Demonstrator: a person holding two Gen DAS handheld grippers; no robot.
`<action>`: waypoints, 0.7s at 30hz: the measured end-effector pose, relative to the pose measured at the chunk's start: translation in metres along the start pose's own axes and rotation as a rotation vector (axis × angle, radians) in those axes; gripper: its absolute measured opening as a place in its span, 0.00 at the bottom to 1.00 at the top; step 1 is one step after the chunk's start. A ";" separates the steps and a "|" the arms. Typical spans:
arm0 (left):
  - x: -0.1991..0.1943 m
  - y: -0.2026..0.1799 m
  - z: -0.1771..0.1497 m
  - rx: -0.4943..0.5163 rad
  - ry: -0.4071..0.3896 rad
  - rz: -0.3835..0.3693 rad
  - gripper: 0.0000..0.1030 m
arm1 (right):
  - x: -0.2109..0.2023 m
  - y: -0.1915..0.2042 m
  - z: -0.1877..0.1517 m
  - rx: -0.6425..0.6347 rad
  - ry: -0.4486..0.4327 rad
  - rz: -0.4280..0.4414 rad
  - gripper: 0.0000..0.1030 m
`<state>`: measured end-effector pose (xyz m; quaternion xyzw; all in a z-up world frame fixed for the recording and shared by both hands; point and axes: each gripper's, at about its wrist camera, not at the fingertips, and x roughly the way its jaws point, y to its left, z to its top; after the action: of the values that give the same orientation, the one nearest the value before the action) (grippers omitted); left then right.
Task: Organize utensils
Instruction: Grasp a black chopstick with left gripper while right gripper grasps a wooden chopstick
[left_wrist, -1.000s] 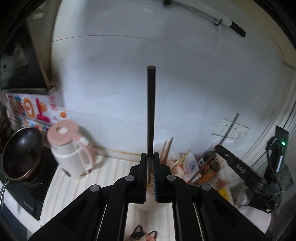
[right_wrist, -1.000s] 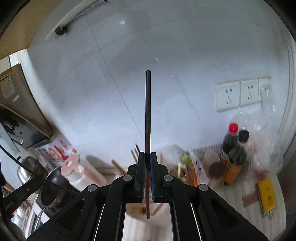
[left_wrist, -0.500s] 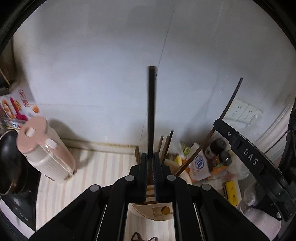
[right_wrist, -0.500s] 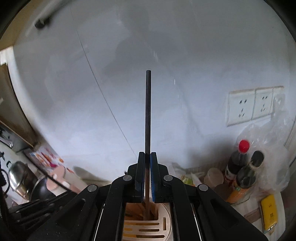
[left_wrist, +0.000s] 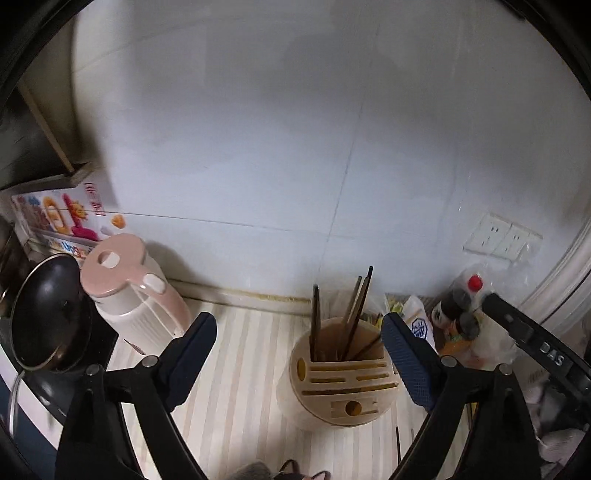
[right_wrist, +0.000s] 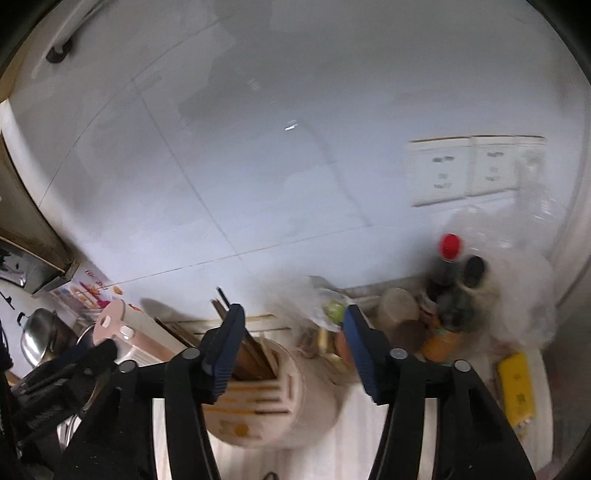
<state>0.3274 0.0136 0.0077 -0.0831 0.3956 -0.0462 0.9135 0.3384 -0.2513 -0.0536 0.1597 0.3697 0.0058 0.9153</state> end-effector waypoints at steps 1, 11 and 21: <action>0.000 0.002 -0.004 0.008 -0.018 0.013 0.91 | -0.006 -0.005 -0.005 0.008 -0.005 -0.019 0.65; 0.058 0.006 -0.121 0.054 0.145 0.151 1.00 | -0.009 -0.097 -0.100 0.072 0.132 -0.234 0.75; 0.147 0.000 -0.238 0.072 0.450 0.265 1.00 | 0.071 -0.181 -0.225 0.060 0.541 -0.317 0.52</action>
<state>0.2533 -0.0360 -0.2577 0.0144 0.5943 0.0427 0.8030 0.2179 -0.3492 -0.3071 0.1195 0.6202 -0.1056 0.7681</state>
